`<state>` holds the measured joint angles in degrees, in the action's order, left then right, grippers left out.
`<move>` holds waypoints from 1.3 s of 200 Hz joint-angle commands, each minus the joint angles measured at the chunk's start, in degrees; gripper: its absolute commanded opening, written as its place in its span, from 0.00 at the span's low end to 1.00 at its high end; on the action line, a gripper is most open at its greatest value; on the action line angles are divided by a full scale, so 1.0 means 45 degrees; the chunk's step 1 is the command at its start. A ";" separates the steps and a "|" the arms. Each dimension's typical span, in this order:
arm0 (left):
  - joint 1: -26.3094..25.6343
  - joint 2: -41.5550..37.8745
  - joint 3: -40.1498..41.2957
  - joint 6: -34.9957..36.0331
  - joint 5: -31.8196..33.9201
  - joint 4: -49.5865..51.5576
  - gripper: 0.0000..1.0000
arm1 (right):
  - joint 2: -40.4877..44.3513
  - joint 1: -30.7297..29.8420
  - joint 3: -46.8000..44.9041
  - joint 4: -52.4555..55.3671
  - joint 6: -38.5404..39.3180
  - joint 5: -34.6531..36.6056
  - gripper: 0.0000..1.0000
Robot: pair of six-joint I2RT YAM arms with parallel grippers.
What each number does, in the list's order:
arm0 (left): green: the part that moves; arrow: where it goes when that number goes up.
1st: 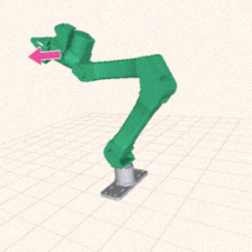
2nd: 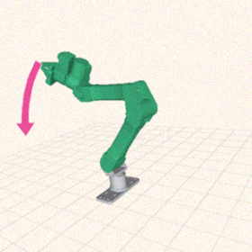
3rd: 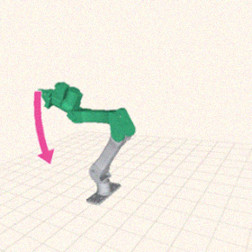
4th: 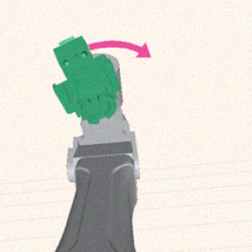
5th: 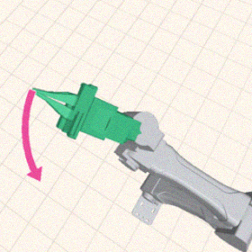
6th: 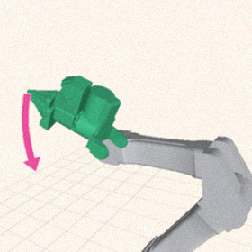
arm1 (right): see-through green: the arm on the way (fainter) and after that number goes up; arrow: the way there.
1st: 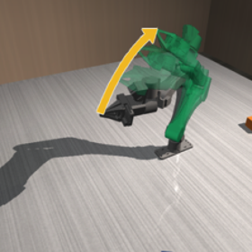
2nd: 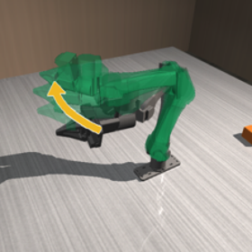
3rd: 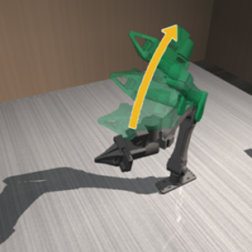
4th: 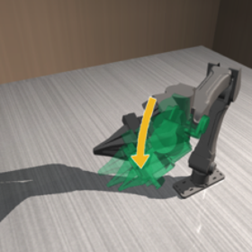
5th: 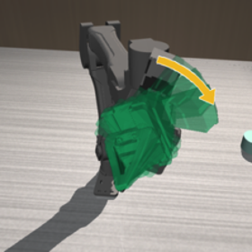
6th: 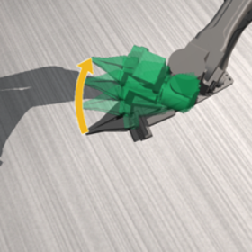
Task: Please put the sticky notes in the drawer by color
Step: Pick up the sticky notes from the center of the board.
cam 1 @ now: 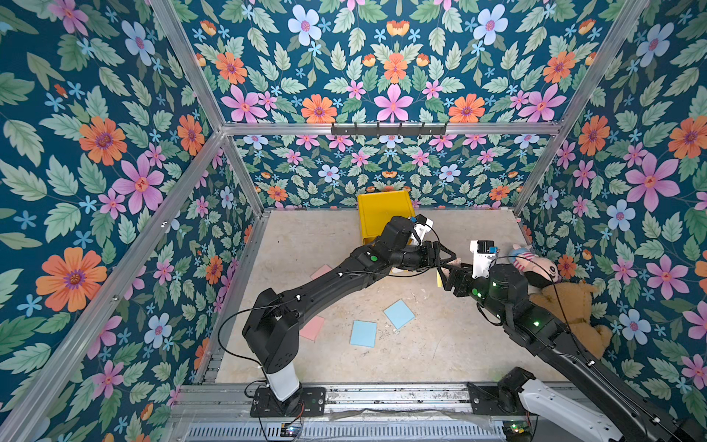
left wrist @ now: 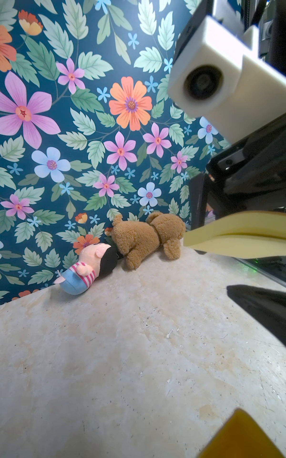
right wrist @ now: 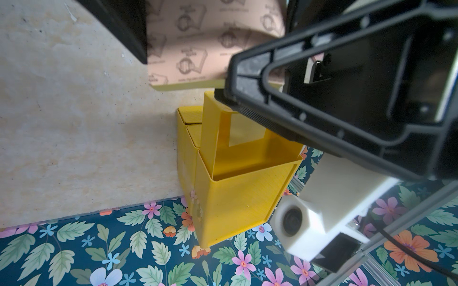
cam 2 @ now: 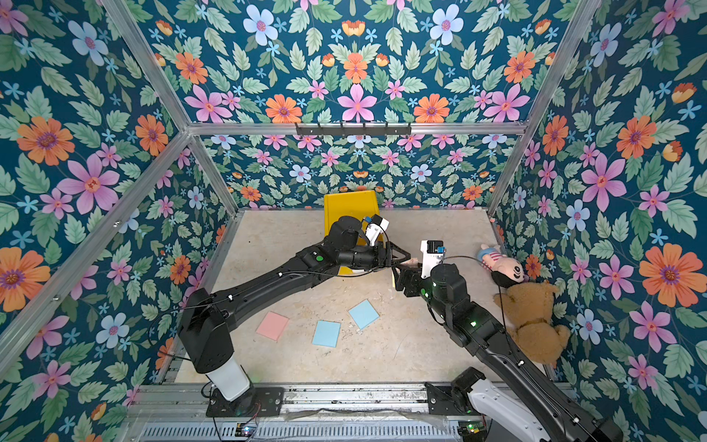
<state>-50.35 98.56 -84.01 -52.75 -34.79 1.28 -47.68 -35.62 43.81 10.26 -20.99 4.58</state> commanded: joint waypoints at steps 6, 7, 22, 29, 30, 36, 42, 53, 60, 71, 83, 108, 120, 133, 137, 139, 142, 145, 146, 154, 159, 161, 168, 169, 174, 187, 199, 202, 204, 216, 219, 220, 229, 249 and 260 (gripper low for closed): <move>-0.0024 -0.0164 0.0044 0.0020 -0.0386 -0.0245 0.52 | -0.0098 0.0002 0.0081 -0.0538 -0.0041 0.0290 0.83; -0.0023 -0.0164 0.0040 0.0022 -0.0380 -0.0245 0.52 | -0.0112 0.0003 0.0075 -0.0530 -0.0041 0.0291 0.83; -0.0023 -0.0136 0.0016 0.0043 -0.0413 -0.0226 0.42 | -0.0166 0.0004 0.0118 -0.0511 -0.0052 0.0252 0.83; -0.0019 -0.0109 0.0007 0.0043 -0.0448 -0.0226 0.37 | -0.0166 0.0004 0.0127 -0.0516 -0.0093 0.0252 0.83; -0.0021 -0.0117 0.0011 0.0043 -0.0451 -0.0226 0.36 | -0.0166 0.0014 0.0117 -0.0519 -0.0087 0.0252 0.83; -0.0004 -0.0126 0.0013 0.0038 -0.0450 -0.0226 0.34 | -0.0170 0.0005 0.0126 -0.0517 -0.0102 0.0252 0.83; -0.0003 -0.0106 0.0006 0.0054 -0.0436 -0.0226 0.32 | -0.0166 0.0000 0.0124 -0.0522 -0.0102 0.0252 0.83; 0.0014 -0.0090 0.0006 0.0062 -0.0462 -0.0226 0.28 | -0.0151 0.0004 0.0137 -0.0469 -0.0122 0.0272 0.83; 0.0016 -0.0103 0.0003 0.0070 -0.0482 -0.0226 0.25 | -0.0146 -0.0005 0.0149 -0.0453 -0.0138 0.0281 0.83; 0.0036 -0.0106 0.0030 0.0082 -0.0488 -0.0226 0.21 | -0.0108 0.0005 0.0173 -0.0439 -0.0145 0.0272 0.83; 0.0090 -0.0104 0.0034 0.0092 -0.0522 -0.0262 0.17 | -0.0070 0.0004 0.0196 -0.0431 -0.0142 0.0272 0.83; 0.0206 -0.0126 0.0093 0.0051 -0.0569 -0.0368 0.05 | -0.0032 0.0004 0.0240 -0.0460 -0.0159 0.0157 0.83; 0.0270 -0.0183 0.0204 -0.0161 -0.0637 -0.0695 0.00 | -0.0029 0.0004 0.0280 -0.0455 -0.0178 0.0052 0.84; 0.0401 -0.0281 0.0441 -0.0490 -0.0737 -0.1315 0.00 | 0.0022 -0.0005 0.0374 -0.0428 -0.0213 -0.0142 0.92; 0.0438 -0.0345 0.0536 -0.0589 -0.0767 -0.1600 0.00 | 0.0046 0.0003 0.0390 -0.0420 -0.0242 -0.0197 0.94; 0.0469 -0.0371 0.0580 -0.0637 -0.0791 -0.1721 0.00 | 0.0063 0.0004 0.0408 -0.0424 -0.0253 -0.0227 0.95; 0.0510 -0.0403 0.0668 -0.0716 -0.0813 -0.1899 0.00 | 0.0099 0.0004 0.0433 -0.0425 -0.0276 -0.0272 0.97; 0.0547 -0.0431 0.0725 -0.0777 -0.0848 -0.2097 0.00 | 0.0133 0.0004 0.0466 -0.0440 -0.0315 -0.0314 0.99; 0.0565 -0.0445 0.0741 -0.0807 -0.0856 -0.2167 0.00 | 0.0140 0.0004 0.0482 -0.0432 -0.0325 -0.0324 0.99; 0.0720 -0.0513 0.0943 -0.1037 -0.0902 -0.2645 0.00 | 0.0266 0.0002 0.0551 -0.0458 -0.0406 -0.0559 0.99; 0.0827 -0.0562 0.1081 -0.1181 -0.0903 -0.2937 0.00 | 0.0336 0.0004 0.0623 -0.0466 -0.0454 -0.0711 0.99; 0.0869 -0.0586 0.1142 -0.1235 -0.0913 -0.3067 0.00 | 0.0370 0.0004 0.0632 -0.0484 -0.0487 -0.0770 0.99; 0.1020 -0.0649 0.1318 -0.1339 -0.0944 -0.3519 0.00 | 0.0505 0.0000 0.0706 -0.0559 -0.0625 -0.0939 0.99; 0.1056 -0.0661 0.1351 -0.1342 -0.0943 -0.3581 0.00 | 0.0541 0.0002 0.0729 -0.0570 -0.0656 -0.0949 0.99; 0.1157 -0.0697 0.1446 -0.1344 -0.0958 -0.3826 0.00 | 0.0645 0.0004 0.0791 -0.0597 -0.0804 -0.1013 0.99; 0.1515 -0.0806 0.1568 -0.0864 -0.0906 -0.4216 0.00 | 0.0946 0.0004 0.0959 -0.0722 -0.1353 -0.1021 0.99; 0.1753 -0.0918 0.1465 0.0194 -0.0596 -0.4207 0.00 | 0.1131 0.0002 0.1164 -0.0726 -0.2016 -0.0841 0.99; 0.1789 -0.0925 0.1403 0.0533 -0.0479 -0.4127 0.00 | 0.1168 0.0021 0.1221 -0.0716 -0.2207 -0.0759 0.99; 0.1802 -0.0951 0.1359 0.0776 -0.0411 -0.4077 0.00 | 0.1173 0.0014 0.1250 -0.0718 -0.2341 -0.0709 0.99; 0.1849 -0.1061 0.1049 0.2595 -0.0132 -0.3960 0.00 | 0.1152 0.0076 0.1568 -0.0400 -0.3286 -0.0233 0.99; 0.1849 -0.1075 0.0958 0.3204 -0.0069 -0.3922 0.00 | 0.1132 0.0109 0.1645 -0.0253 -0.3533 -0.0133 0.99; 0.1851 -0.1079 0.0917 0.3381 -0.0037 -0.3910 0.00 | 0.1118 0.0125 0.1687 -0.0212 -0.3623 -0.0097 0.99; 0.1852 -0.1144 0.0601 0.4792 0.0303 -0.3717 0.00 | 0.1033 0.0287 0.2003 0.0248 -0.4334 0.0082 0.99; 0.1794 -0.1200 -0.0128 0.7865 0.1057 -0.3311 0.00 | 0.0903 0.1108 0.2627 0.1076 -0.5761 -0.0213 0.99; 0.1707 -0.1235 -0.0404 0.9665 0.1609 -0.3176 0.00 | 0.0996 0.1692 0.2770 0.1062 -0.6268 -0.0617 0.98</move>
<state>-42.37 93.51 -83.48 -32.16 -33.26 -12.45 -43.62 -31.59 54.57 12.25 -39.83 3.01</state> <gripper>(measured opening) 0.148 0.987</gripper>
